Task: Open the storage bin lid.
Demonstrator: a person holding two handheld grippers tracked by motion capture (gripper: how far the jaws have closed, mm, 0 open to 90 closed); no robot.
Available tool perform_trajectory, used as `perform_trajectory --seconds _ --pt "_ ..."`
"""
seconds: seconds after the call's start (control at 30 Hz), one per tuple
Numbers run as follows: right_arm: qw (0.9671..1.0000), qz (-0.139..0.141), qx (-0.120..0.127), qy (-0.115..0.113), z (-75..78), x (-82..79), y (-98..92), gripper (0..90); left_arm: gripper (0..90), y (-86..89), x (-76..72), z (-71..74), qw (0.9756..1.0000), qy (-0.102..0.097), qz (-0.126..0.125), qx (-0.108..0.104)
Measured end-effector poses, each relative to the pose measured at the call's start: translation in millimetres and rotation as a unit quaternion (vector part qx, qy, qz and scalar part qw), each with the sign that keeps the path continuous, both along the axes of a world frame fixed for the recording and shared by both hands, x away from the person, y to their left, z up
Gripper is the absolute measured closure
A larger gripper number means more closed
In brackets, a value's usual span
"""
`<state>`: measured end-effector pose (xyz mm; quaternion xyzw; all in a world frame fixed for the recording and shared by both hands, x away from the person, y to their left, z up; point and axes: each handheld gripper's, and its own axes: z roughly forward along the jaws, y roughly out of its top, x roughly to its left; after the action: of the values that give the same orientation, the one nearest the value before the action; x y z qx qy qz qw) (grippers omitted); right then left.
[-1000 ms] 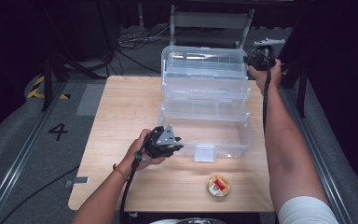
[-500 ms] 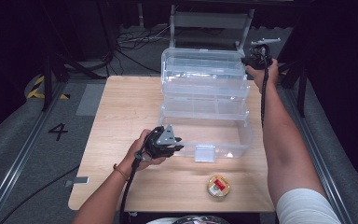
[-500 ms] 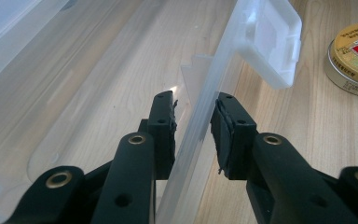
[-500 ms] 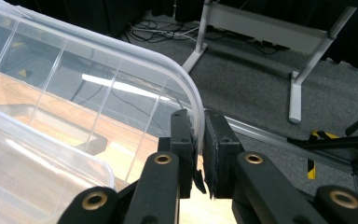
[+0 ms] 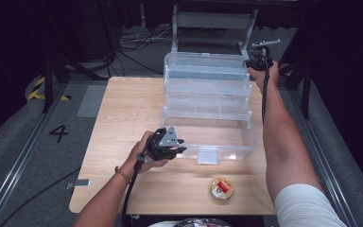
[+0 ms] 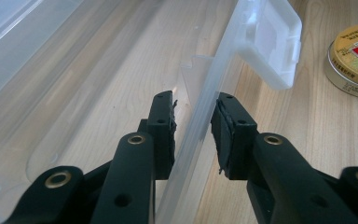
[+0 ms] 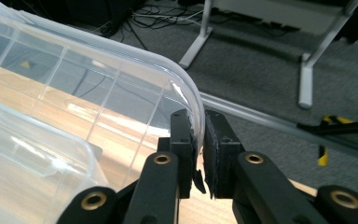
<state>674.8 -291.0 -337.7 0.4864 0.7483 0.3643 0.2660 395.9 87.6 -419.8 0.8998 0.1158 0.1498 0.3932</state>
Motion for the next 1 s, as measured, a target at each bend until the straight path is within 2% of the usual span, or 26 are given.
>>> perform_trajectory --seconds 0.27,0.43,0.53,0.57,0.6,0.63,0.8,1.0 --pt "0.9999 -0.002 -0.002 0.01 -6.1 5.0 0.6 82.7 70.3 0.0 0.2 -0.2 1.0 0.002 0.0 -0.001" --pt "0.9995 -0.008 -0.021 0.022 -11.8 7.3 2.6 82.3 70.2 0.6 0.0 -0.4 1.0 0.005 -0.002 -0.003" --pt "0.9984 -0.007 -0.041 0.038 -22.3 8.9 1.8 82.1 70.9 0.7 0.4 -0.9 1.0 0.007 -0.005 -0.005" --pt "0.9984 -0.006 -0.042 0.037 -24.6 8.6 0.7 81.5 70.9 0.3 0.0 -1.2 0.9999 0.009 -0.003 -0.006" --pt "0.9989 -0.003 -0.027 0.037 -25.2 8.1 -0.9 82.0 70.7 0.4 -0.3 -1.0 0.9999 0.011 -0.001 -0.005" --pt "0.9991 -0.003 -0.023 0.036 -25.0 7.8 -1.5 82.2 70.7 0.2 0.1 -1.1 0.9999 0.01 -0.002 -0.007" --pt "0.9986 -0.001 -0.041 0.035 -21.8 5.2 1.0 81.8 70.7 0.1 0.7 -1.1 0.9999 0.011 -0.004 -0.006" --pt "0.9991 -0.008 -0.035 0.022 -15.5 1.3 -2.8 77.5 70.8 -1.4 -0.6 -1.1 0.9999 0.009 -0.003 -0.006"
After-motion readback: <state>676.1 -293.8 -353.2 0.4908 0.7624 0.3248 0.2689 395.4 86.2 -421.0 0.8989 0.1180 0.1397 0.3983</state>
